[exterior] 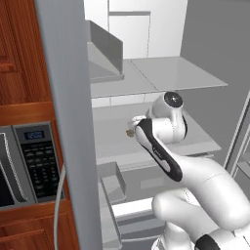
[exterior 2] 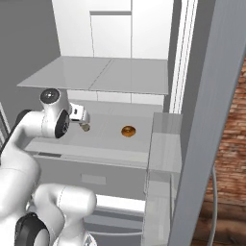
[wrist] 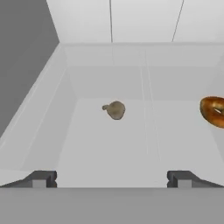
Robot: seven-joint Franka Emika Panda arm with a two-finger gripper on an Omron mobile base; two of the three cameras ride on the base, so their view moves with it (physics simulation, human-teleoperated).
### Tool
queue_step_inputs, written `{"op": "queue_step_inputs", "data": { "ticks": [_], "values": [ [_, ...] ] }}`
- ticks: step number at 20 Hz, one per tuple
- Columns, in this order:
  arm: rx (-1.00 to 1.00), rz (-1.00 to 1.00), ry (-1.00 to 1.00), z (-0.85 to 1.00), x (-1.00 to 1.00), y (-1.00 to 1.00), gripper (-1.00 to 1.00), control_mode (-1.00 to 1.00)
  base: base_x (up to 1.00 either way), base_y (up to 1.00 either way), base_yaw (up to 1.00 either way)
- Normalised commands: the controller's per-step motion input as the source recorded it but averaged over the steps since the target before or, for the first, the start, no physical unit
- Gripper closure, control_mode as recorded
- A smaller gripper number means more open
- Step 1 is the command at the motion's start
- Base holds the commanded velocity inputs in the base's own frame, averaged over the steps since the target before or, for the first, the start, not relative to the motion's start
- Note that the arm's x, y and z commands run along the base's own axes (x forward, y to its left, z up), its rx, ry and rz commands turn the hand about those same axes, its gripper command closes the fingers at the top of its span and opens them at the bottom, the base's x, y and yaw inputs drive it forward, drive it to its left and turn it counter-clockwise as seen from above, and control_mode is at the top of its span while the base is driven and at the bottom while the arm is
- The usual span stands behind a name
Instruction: Retrieve the bottle and the shaker from the cabinet and place them next to the mixing bowl on the counter. Then add garlic from the fridge to the mixing bowl.
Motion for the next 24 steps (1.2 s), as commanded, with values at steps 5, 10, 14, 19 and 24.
{"op": "queue_step_inputs", "data": {
  "ticks": [5, 10, 14, 19, 24],
  "values": [
    [0.0, 0.0, -0.2, -0.36, 0.06, 0.0, -1.0, -1.0, 0.0, 0.0, 0.0],
    [0.0, 0.0, -0.04, -0.18, 0.22, 0.0, -1.0, -1.0, 0.0, 0.0, 0.0],
    [0.0, 0.0, 0.08, 0.0, 0.48, 0.0, -1.0, -1.0, 0.0, 0.0, 0.0],
    [0.0, 0.0, 0.07, 0.0, 0.45, 0.0, -1.0, -1.0, 0.0, 0.0, 0.0],
    [0.0, 0.0, 0.03, -0.07, 0.32, 0.01, -1.0, -1.0, 0.0, 0.0, 0.0]
  ]
}}
